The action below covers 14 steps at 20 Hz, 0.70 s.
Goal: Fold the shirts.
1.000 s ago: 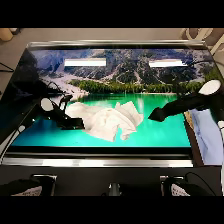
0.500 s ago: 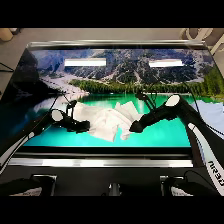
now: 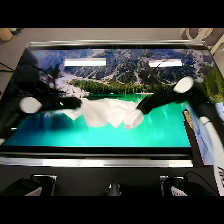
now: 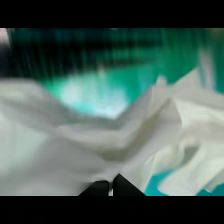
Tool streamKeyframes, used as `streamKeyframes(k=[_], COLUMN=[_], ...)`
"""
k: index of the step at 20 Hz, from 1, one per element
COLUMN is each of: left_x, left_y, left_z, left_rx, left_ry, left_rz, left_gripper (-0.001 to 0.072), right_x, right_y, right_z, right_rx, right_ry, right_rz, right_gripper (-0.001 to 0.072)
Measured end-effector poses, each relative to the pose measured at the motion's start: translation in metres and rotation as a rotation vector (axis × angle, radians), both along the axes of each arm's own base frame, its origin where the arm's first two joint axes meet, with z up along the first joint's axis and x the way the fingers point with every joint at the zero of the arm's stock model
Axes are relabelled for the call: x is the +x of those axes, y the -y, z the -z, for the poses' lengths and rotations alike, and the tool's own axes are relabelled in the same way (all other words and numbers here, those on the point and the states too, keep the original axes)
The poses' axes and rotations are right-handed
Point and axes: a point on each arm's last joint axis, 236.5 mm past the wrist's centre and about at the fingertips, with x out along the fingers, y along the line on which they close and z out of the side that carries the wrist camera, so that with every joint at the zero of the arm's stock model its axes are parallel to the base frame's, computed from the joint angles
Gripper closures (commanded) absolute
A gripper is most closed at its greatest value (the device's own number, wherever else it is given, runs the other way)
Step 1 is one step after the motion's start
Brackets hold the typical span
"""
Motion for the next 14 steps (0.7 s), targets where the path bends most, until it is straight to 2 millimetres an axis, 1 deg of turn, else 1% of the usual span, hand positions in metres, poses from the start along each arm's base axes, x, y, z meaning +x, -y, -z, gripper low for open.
streamKeyframes(k=[1,2,3,4,5,6,7,8,9,10,12,13,14], left_x=[0.002,-0.005,-0.018,-0.04,-0.063,-0.088,-0.111,-0.129,-0.143,-0.151,-0.157,-0.157,-0.155], left_y=[-0.008,-0.018,-0.028,-0.039,-0.048,-0.058,-0.065,-0.071,-0.074,-0.076,-0.076,-0.075,-0.075], left_z=[-0.063,-0.122,-0.179,-0.235,-0.277,-0.311,-0.337,-0.351,-0.359,-0.359,-0.347,-0.337,-0.323], left_rx=[-0.021,-0.044,-0.07,-0.102,-0.133,-0.158,-0.183,-0.198,-0.207,-0.204,-0.177,-0.155,-0.131], left_ry=[0.145,0.275,0.403,0.528,0.624,0.705,0.766,0.8,0.814,0.808,0.755,0.718,0.675], left_rz=[-0.013,-0.029,-0.045,-0.059,-0.071,-0.082,-0.09,-0.094,-0.092,-0.09,-0.079,-0.073,-0.069], left_gripper=[0.0688,0.0688,0.0688,0.0688,0.0688,0.0688,0.0688,0.0688,0.0688,0.0688,0.0687,0.0687,0.0686], right_x=[0.01,0.012,0.004,-0.015,-0.038,-0.067,-0.092,-0.115,-0.13,-0.142,-0.154,-0.155,-0.153], right_y=[0.009,0.019,0.028,0.035,0.041,0.047,0.052,0.058,0.062,0.066,0.072,0.073,0.075], right_z=[-0.054,-0.114,-0.181,-0.241,-0.288,-0.328,-0.354,-0.371,-0.378,-0.379,-0.375,-0.371,-0.361], right_rx=[-0.015,-0.028,-0.028,-0.024,-0.013,-0.002,0.006,0.012,0.014,0.007,-0.008,-0.017,-0.035], right_ry=[0.153,0.318,0.498,0.658,0.784,0.896,0.968,1.012,1.025,1.018,0.991,0.971,0.93], right_rz=[0.013,0.033,0.061,0.081,0.101,0.119,0.135,0.153,0.168,0.18,0.197,0.199,0.198], right_gripper=[0.0692,0.0692,0.0692,0.0692,0.0692,0.0692,0.0692,0.0691,0.0691,0.0691,0.0691,0.0691,0.0691])
